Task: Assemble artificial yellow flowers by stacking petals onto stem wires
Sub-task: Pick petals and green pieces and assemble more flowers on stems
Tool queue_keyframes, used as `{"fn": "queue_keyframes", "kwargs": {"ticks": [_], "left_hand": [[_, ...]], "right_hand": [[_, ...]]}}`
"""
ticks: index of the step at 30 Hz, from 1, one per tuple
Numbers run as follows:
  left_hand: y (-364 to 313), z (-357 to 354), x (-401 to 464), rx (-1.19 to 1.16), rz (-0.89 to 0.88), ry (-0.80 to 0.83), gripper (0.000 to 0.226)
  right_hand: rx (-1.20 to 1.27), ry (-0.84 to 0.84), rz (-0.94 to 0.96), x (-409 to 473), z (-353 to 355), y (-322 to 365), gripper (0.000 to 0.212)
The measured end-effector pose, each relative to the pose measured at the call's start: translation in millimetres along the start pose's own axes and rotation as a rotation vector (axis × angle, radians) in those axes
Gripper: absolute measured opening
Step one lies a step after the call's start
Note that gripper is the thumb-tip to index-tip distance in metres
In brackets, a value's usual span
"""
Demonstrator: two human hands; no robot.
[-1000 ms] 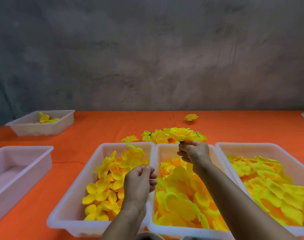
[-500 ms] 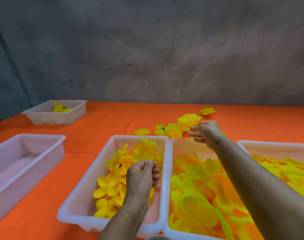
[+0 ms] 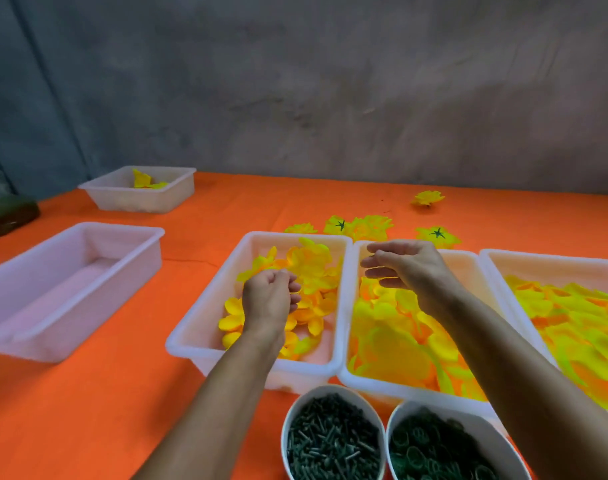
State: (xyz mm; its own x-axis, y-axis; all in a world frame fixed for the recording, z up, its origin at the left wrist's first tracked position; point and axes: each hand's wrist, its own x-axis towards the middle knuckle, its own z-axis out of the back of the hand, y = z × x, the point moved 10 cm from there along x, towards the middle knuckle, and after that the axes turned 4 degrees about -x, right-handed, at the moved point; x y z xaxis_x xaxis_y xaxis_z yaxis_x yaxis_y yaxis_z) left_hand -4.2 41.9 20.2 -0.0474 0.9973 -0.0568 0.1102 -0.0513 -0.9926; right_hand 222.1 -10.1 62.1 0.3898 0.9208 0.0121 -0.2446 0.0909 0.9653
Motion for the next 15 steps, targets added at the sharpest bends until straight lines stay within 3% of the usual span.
{"fn": "queue_keyframes", "kwargs": {"ticks": [8, 15], "left_hand": [[2, 24, 15, 0.121, -0.041, -0.093, 0.021], [-17, 36, 55, 0.443, -0.166, -0.186, 0.013]], "right_hand": [[0.074, 0.035, 0.037, -22, -24, 1, 0.018], [0.153, 0.032, 0.063, -9, -46, 4, 0.02]]}}
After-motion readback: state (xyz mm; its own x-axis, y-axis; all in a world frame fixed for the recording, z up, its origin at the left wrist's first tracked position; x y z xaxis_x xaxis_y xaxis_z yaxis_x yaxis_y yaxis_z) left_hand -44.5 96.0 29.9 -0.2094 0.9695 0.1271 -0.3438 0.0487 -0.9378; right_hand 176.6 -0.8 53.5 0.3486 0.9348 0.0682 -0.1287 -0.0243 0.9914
